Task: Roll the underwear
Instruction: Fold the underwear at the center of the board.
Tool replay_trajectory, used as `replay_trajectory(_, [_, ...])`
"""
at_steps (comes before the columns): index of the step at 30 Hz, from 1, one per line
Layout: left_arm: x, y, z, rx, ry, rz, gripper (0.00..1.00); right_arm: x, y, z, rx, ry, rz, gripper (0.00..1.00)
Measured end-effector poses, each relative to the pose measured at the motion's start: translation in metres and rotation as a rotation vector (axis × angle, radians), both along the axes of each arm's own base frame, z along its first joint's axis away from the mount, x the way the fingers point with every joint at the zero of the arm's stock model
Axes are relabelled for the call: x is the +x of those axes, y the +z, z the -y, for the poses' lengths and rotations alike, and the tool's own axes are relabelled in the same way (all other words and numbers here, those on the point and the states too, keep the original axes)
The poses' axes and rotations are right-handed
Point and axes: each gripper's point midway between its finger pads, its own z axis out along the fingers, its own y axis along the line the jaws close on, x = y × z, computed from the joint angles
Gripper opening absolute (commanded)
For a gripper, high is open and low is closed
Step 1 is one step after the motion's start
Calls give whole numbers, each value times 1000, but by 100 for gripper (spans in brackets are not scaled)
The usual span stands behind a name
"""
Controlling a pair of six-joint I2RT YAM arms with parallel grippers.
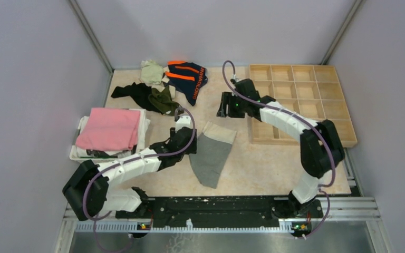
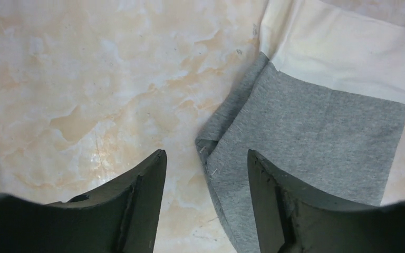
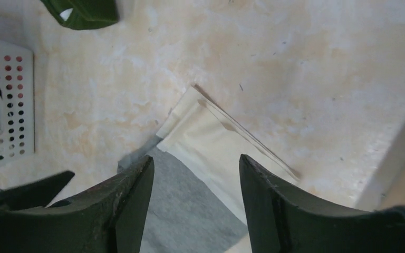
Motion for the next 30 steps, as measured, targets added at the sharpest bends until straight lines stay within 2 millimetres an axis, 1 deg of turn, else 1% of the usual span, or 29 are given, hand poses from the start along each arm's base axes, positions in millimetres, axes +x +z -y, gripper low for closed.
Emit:
replay_trajectory(3, [5,4,-4,-26,13,15,70,-10,28,20,42,-14,77,74])
replay_trajectory(5, [8,2,-4,-38,6,13,72,-17,37,35,64,-25,105,76])
replay_trajectory(7, [11,-2,-2,-59,-3,7,72,-23,37,51,74,-37,111,76])
replay_trajectory(8, [13,-3,-1,-67,-9,5,72,-27,33,59,73,-42,102,74])
replay_trajectory(11, [23,-7,4,-106,-31,-1,74,-41,19,73,55,-45,59,67])
replay_trajectory(15, [31,-12,10,-138,-68,-8,75,-69,2,74,52,0,-8,65])
replay_trajectory(20, [33,-20,18,-144,-131,-26,75,-103,-21,79,30,27,-73,64])
replay_trajectory(22, [31,-26,18,-129,-147,-43,75,-111,-25,80,24,33,-90,64])
replay_trajectory(30, [32,-39,10,-84,-167,-72,75,-118,-25,72,21,68,-93,63])
